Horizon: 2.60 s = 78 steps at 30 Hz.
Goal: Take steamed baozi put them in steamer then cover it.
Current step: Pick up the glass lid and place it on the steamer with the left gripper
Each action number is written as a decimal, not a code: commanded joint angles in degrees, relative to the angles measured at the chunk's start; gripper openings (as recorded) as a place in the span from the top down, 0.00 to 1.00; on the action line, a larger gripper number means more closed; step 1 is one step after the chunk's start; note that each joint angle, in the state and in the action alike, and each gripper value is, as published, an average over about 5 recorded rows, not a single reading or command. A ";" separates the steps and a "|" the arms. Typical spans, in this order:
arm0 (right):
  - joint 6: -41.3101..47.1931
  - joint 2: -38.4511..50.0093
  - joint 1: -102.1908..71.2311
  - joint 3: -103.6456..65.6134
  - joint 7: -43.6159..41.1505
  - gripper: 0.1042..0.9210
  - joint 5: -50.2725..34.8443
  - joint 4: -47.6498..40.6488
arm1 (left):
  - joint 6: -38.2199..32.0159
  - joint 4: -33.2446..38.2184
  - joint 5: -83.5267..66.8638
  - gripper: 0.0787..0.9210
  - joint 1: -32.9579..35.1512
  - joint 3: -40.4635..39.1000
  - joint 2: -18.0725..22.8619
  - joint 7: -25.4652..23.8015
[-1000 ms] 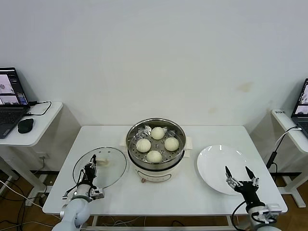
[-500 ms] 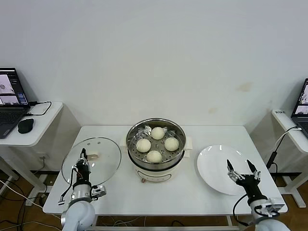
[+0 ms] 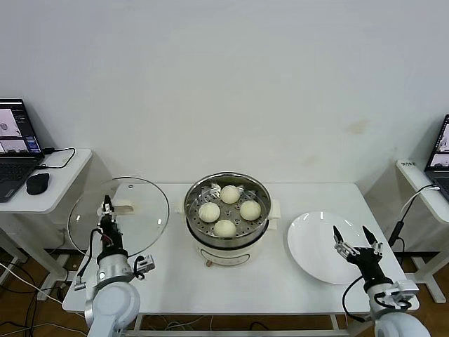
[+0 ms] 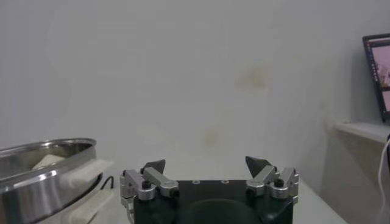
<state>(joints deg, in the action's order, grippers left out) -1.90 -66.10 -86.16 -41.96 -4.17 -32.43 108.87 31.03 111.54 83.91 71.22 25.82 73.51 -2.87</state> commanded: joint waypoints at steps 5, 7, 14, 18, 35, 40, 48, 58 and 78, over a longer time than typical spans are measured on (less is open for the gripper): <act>0.48 -0.29 0.06 -0.06 -0.14 0.12 0.82 0.22 | 3.53 5.35 5.82 0.94 -4.25 -5.22 -1.14 -11.12; 0.79 -0.37 -0.26 -0.33 -0.17 0.12 1.08 0.74 | 3.53 5.05 6.62 0.94 -5.32 -7.05 -0.17 -12.11; 1.59 -1.02 -1.25 -2.12 -0.25 0.12 1.99 1.93 | 3.55 2.44 7.93 0.94 -10.24 -14.06 3.43 -14.32; 1.54 -1.74 -1.79 -2.84 -0.25 0.12 2.59 2.19 | 3.55 0.40 8.81 0.94 -13.52 -16.69 6.21 -15.54; 1.27 -3.92 -1.43 -3.65 -0.40 0.12 3.80 1.34 | 3.68 -7.05 5.10 0.94 -22.01 -27.62 13.17 -21.03; 1.25 -3.97 -1.44 -3.60 -0.43 0.12 4.03 1.09 | 3.68 -8.99 4.58 0.94 -23.43 -28.98 14.69 -21.06; 1.14 -3.81 -1.76 -4.04 -0.53 0.12 4.24 1.09 | 3.66 -13.28 4.25 0.94 -23.83 -28.86 17.76 -19.16; 0.90 -3.79 -1.40 -3.83 -0.65 0.12 4.37 0.47 | 3.64 -16.58 4.10 0.94 -23.15 -28.07 18.15 -16.54; 0.79 -3.82 -1.46 -3.85 -0.83 0.12 4.50 0.34 | 3.51 -18.50 4.48 0.94 -22.71 -26.88 18.12 -14.36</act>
<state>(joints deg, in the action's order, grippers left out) -1.03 -69.92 -87.62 -45.77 -4.97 -27.95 109.24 34.58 93.92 88.12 48.59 -1.03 91.38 -18.21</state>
